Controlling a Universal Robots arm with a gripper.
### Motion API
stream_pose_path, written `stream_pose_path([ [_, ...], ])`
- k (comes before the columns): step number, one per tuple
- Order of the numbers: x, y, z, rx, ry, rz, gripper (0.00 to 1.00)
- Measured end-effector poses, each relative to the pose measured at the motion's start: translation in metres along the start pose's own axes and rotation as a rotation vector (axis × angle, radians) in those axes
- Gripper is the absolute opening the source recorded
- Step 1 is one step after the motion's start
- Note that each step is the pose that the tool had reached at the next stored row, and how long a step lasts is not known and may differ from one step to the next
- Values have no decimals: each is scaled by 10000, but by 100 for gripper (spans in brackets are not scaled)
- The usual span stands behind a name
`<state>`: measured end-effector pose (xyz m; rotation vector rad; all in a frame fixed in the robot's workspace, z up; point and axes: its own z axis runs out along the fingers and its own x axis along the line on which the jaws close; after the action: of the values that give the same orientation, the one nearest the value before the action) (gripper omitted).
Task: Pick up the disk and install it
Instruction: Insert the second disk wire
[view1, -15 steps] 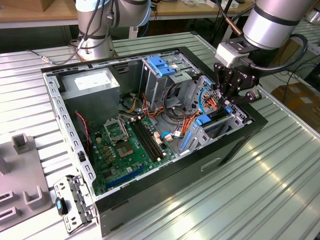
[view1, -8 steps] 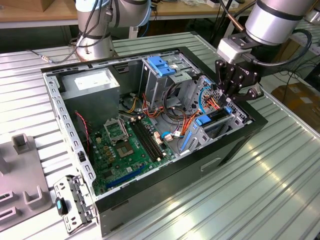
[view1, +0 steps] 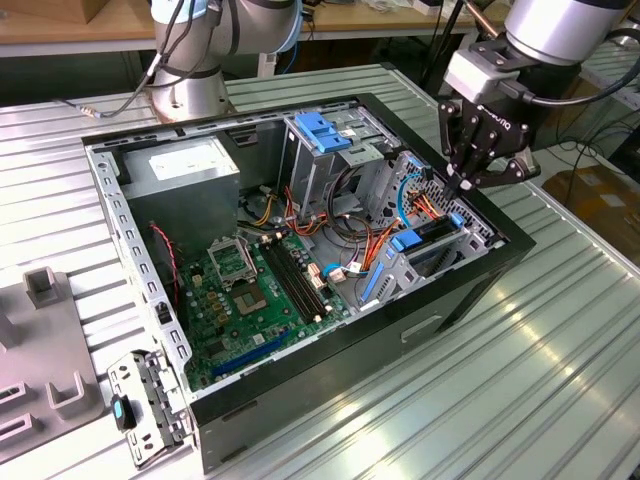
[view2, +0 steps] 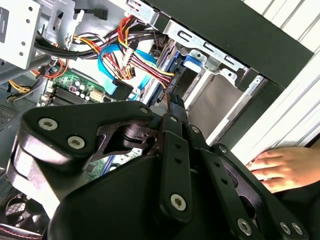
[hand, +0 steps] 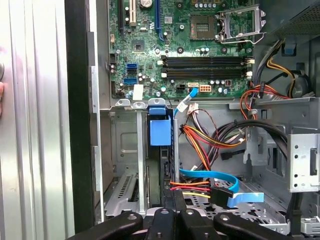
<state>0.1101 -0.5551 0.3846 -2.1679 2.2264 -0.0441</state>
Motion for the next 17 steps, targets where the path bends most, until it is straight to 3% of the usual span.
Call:
stream_pose_path([
  [6, 0, 3, -2, -1, -1, 0, 11],
  [11, 1, 57, -6, 0, -2, 0, 11],
  [17, 1, 62, -68, 2, -2, 0, 11],
])
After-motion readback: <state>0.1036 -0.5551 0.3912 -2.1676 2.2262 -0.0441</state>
